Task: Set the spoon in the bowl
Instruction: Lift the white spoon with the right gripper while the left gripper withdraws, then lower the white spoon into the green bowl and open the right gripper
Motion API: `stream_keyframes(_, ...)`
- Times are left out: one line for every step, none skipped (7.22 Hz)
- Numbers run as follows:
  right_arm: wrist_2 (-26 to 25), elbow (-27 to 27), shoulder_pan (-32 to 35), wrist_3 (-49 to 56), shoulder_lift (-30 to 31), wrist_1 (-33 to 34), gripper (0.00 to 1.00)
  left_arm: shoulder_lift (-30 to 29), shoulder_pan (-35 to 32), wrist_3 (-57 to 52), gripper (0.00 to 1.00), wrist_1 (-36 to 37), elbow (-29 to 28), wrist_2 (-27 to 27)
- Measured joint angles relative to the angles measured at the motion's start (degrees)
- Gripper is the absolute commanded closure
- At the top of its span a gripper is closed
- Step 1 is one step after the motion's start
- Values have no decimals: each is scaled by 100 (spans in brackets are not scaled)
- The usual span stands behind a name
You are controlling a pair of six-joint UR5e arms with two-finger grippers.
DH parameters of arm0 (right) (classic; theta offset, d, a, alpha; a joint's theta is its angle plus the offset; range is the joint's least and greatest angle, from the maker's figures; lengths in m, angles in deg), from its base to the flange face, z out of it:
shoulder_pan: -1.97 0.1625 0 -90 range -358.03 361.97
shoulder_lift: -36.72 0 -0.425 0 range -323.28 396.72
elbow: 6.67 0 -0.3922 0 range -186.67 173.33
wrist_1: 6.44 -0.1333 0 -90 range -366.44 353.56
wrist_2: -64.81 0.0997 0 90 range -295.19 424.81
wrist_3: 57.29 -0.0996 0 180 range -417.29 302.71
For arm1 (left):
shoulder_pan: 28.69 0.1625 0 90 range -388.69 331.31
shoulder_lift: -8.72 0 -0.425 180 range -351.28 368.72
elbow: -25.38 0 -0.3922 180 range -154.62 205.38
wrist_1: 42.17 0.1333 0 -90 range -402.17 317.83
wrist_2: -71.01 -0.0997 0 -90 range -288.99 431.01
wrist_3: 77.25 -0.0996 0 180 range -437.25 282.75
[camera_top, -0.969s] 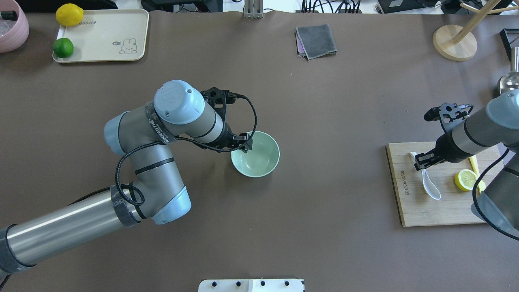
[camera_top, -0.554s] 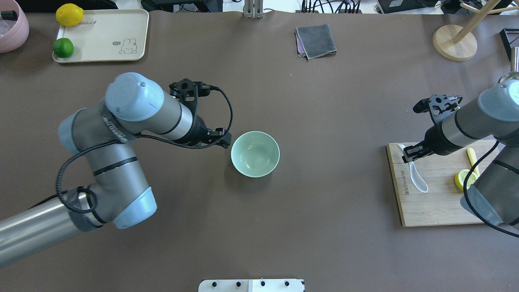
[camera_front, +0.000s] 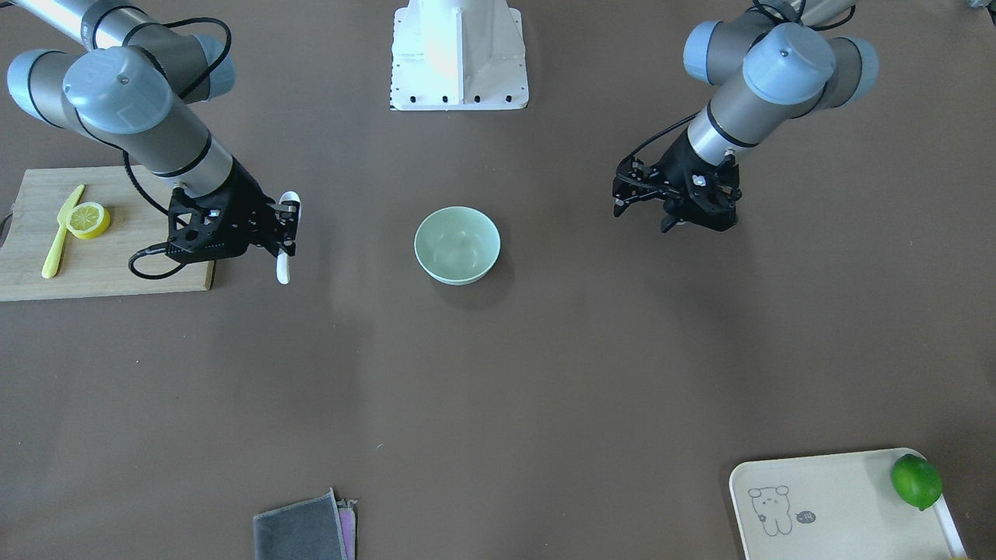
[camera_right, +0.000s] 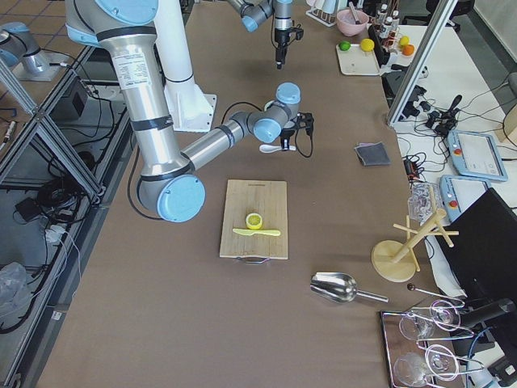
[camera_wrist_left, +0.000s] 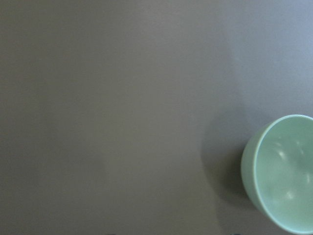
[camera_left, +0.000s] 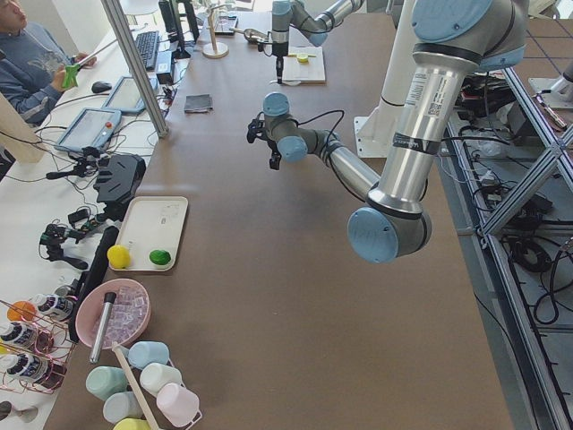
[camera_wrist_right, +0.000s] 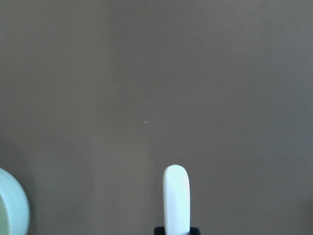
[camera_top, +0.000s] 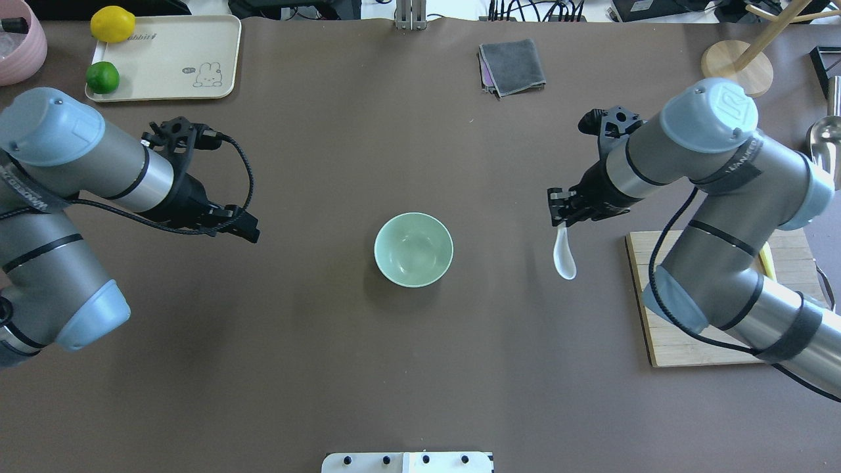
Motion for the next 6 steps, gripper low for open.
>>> stream_keyframes(-226, 84, -214, -705, -400, 141, 100, 242, -179, -227, 5, -20, 15, 70)
stream_keyframes(-385, 237, -369, -1364, -808, 341, 100, 418, -282, -380, 4, -65, 23, 86)
stream_keyframes(-503, 499, -472, -2086, -1233, 472, 100, 527, -329, -455, 3, -128, 24, 93)
stream_keyframes(-641, 763, -564, -2677, -1587, 529, 100, 572, -347, -464, 3, -158, 29, 99)
stream_keyframes(-884, 945, -687, -3135, -1825, 553, 100, 591, -352, -437, 3, -170, 29, 101)
stream_keyframes(-1202, 1025, -812, -3464, -1929, 564, 22, 599, -354, -413, 3, -174, 25, 101)
